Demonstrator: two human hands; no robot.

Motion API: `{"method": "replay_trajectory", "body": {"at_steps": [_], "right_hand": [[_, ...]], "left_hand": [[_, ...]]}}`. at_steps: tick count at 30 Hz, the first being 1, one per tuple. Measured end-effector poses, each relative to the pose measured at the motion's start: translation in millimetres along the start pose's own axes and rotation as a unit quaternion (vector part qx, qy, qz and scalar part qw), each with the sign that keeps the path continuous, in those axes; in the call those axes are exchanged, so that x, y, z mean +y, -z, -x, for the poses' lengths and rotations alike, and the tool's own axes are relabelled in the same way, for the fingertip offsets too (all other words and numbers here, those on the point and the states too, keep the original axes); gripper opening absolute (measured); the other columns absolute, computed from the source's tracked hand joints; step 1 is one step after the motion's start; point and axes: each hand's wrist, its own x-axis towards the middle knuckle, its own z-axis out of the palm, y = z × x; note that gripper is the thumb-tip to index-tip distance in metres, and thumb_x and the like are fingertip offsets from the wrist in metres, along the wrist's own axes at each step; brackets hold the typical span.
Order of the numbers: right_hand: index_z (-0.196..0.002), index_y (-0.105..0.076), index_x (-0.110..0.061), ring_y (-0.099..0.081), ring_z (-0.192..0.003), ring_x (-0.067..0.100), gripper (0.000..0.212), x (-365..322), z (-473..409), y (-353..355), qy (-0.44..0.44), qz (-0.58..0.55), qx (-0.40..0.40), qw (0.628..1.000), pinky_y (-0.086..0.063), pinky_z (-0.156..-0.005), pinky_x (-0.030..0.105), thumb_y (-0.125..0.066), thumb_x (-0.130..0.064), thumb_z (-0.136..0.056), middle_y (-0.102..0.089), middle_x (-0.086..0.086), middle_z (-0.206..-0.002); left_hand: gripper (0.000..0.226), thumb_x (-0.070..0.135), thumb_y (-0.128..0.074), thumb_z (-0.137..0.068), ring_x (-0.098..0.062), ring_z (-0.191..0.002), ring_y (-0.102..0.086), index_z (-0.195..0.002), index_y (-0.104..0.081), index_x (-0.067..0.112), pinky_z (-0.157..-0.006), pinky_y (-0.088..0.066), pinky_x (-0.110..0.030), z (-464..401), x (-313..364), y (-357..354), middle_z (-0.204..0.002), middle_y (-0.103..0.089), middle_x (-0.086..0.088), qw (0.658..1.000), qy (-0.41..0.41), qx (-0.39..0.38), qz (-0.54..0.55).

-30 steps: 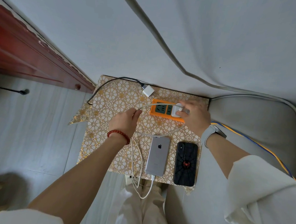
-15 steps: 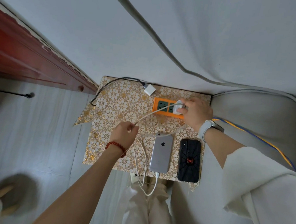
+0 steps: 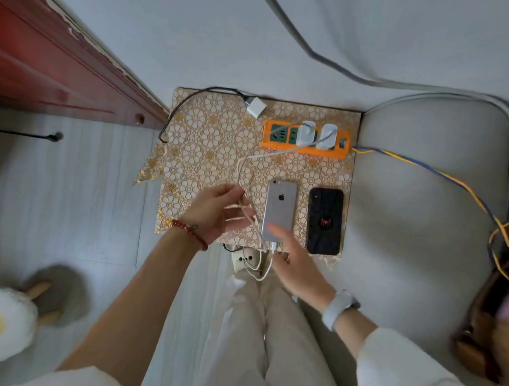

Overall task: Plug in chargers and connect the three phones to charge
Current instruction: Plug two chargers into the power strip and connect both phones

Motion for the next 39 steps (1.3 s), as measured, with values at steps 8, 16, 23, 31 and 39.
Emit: {"method": "replay_trajectory", "body": {"at_steps": [8, 16, 23, 31, 39], "right_hand": [[-0.094, -0.059, -0.003, -0.069, -0.085, 0.025, 0.023, -8.3, 18.9, -1.3, -0.074, -0.152, 0.012, 0.986, -0.057, -0.079, 0.03, -0.038, -0.013, -0.096, -0.067, 0.017, -0.093], [-0.095, -0.058, -0.003, -0.071, -0.07, 0.017, 0.017, -55.1, 13.5, 67.1, 0.011, -0.323, 0.112, 0.94, -0.059, -0.062, 0.026, -0.044, -0.013, -0.093, -0.068, 0.012, -0.083], [-0.098, -0.065, -0.014, -0.059, -0.092, 0.007, 0.034, -14.5, 28.5, 26.8, -0.023, -0.095, -0.124, 0.987, -0.044, -0.084, 0.02, -0.04, -0.036, -0.093, -0.065, 0.001, -0.104], [-0.067, -0.048, -0.027, -0.046, -0.053, 0.01, 0.023, 29.8, 46.4, 41.0, -0.06, 0.2, 0.032, 0.977, -0.029, -0.047, 0.021, -0.046, -0.032, -0.09, -0.054, -0.004, -0.064], [-0.088, -0.069, -0.009, -0.048, -0.093, 0.031, 0.017, 25.7, 37.7, 93.2, -0.037, 0.217, 0.287, 0.932, -0.041, -0.065, 0.031, -0.06, -0.023, -0.084, -0.053, 0.015, -0.091]], "left_hand": [[0.02, 0.017, -0.045, -0.093, -0.025, -0.094, -0.067, -0.102, -0.06, 0.009, -0.075, -0.057, -0.033, 13.3, 26.1, -13.3, -0.098, -0.07, -0.006, 0.994, -0.104, 0.036, 0.03], [0.023, 0.009, -0.039, -0.094, -0.003, -0.077, -0.063, -0.105, -0.058, 0.002, -0.074, -0.048, -0.014, 51.0, -70.2, -55.3, -0.093, -0.066, -0.014, 0.937, 0.005, -0.123, -0.326], [0.028, 0.018, -0.034, -0.096, -0.015, -0.06, -0.066, -0.084, -0.057, 0.008, -0.06, -0.059, -0.033, 50.2, -28.6, -40.6, -0.06, -0.064, 0.0, 0.99, -0.08, 0.05, 0.108], [0.027, 0.019, -0.037, -0.095, -0.011, -0.045, -0.041, -0.097, -0.062, 0.011, -0.043, -0.036, -0.022, 37.1, -22.0, 6.9, -0.055, -0.045, 0.001, 0.879, -0.199, 0.356, -0.245], [0.03, 0.022, -0.038, -0.094, -0.033, -0.087, -0.061, -0.116, -0.059, 0.02, -0.069, -0.048, -0.034, 46.8, -68.2, 47.9, -0.103, -0.069, -0.011, 0.751, -0.166, 0.359, -0.529]]}}
